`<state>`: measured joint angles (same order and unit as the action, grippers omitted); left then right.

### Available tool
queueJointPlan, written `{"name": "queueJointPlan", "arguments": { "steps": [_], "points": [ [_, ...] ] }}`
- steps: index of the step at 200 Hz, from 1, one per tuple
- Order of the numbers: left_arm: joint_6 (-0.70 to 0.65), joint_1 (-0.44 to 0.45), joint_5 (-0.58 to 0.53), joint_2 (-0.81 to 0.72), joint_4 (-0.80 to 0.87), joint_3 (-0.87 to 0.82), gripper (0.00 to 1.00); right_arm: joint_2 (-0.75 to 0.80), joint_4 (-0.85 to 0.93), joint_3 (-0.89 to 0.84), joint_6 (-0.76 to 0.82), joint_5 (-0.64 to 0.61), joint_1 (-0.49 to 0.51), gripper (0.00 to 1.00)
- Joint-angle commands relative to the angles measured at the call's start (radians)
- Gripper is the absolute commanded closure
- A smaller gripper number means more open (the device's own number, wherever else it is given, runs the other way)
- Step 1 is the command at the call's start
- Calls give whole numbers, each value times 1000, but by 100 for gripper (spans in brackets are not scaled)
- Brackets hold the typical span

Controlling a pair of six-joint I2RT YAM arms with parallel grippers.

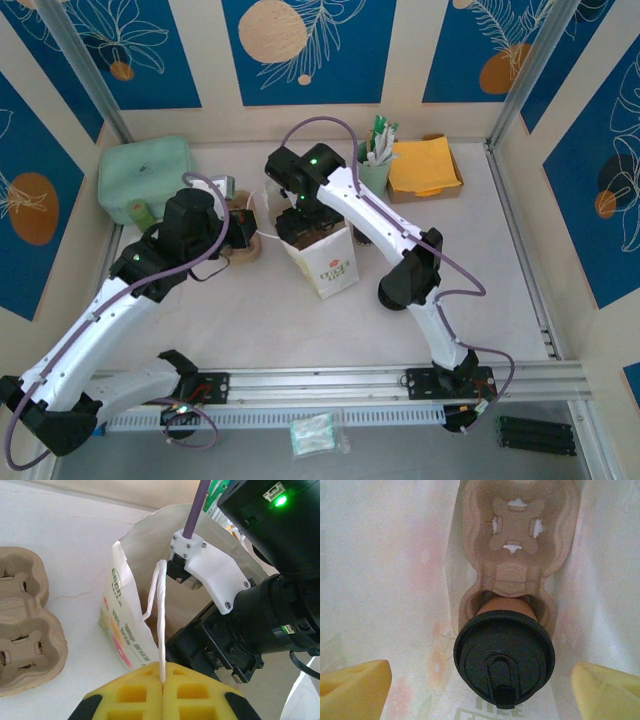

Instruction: Pack the takeout coffee

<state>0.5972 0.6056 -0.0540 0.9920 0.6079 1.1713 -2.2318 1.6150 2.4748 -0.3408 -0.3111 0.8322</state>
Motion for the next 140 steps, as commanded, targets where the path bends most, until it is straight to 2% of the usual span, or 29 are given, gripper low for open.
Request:
{"name": "queueJointPlan", "arguments": {
  "steps": [1, 89, 140],
  "points": [
    [2, -6, -13, 4, 3, 3, 100, 13, 46, 26, -12, -9, 8, 7],
    [-1, -6, -10, 7, 3, 23, 100, 23, -30, -93, -13, 17, 13, 8],
    [-3, -6, -9, 11, 4, 27, 100, 28, -28, -85, -16, 13, 14, 8]
  ]
}}
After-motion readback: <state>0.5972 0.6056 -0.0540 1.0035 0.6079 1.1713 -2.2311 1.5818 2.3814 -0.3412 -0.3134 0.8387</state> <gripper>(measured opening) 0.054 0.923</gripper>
